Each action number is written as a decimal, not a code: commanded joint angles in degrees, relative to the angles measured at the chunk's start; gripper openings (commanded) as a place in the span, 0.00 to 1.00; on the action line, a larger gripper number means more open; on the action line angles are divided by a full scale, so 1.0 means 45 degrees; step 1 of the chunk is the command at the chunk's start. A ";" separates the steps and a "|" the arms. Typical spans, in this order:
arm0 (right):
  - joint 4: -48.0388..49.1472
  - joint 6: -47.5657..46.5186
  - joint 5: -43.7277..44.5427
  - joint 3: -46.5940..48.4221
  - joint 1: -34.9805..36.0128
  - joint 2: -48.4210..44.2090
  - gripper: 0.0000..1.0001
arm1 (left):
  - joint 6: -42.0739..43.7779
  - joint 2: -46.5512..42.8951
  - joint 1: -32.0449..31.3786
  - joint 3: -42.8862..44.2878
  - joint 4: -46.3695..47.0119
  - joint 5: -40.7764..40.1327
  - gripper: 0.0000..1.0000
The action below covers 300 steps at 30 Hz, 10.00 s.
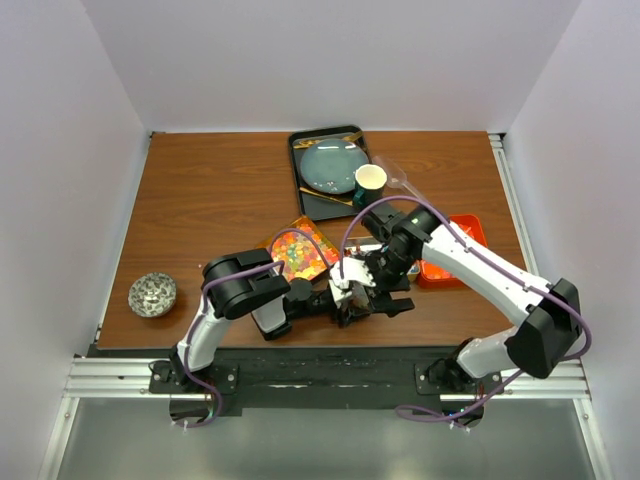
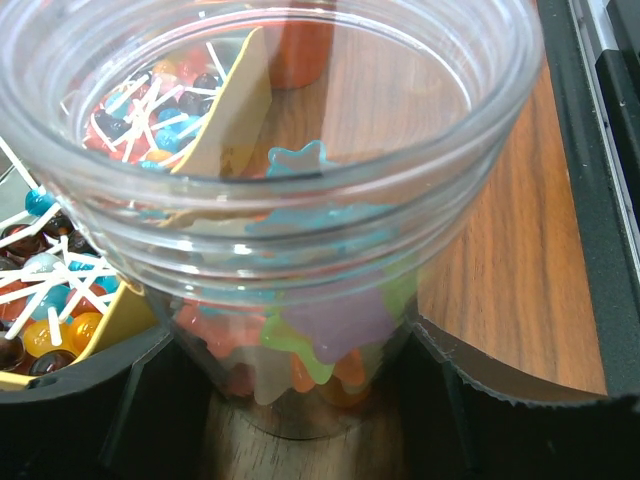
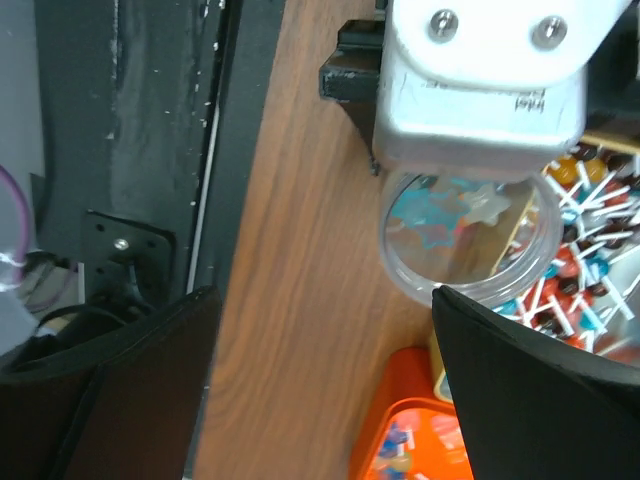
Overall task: Pack the candies
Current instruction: Screw the bottle lid onto the packing bottle.
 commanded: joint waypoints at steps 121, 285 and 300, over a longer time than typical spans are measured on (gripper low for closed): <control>-0.0930 -0.5608 -0.1132 0.1470 -0.0764 0.1519 0.97 | 0.0731 0.0635 -0.0363 -0.0192 -0.0731 -0.0021 0.00; -0.1065 -0.1897 -0.0292 -0.1090 -0.1174 -0.0180 0.87 | 0.0204 0.1378 0.0341 0.0335 -0.1220 0.0448 0.00; -0.1184 -0.2462 -0.0682 0.1038 -0.2717 0.0971 0.86 | 0.0262 0.1417 0.0321 0.0394 -0.1376 0.0702 0.00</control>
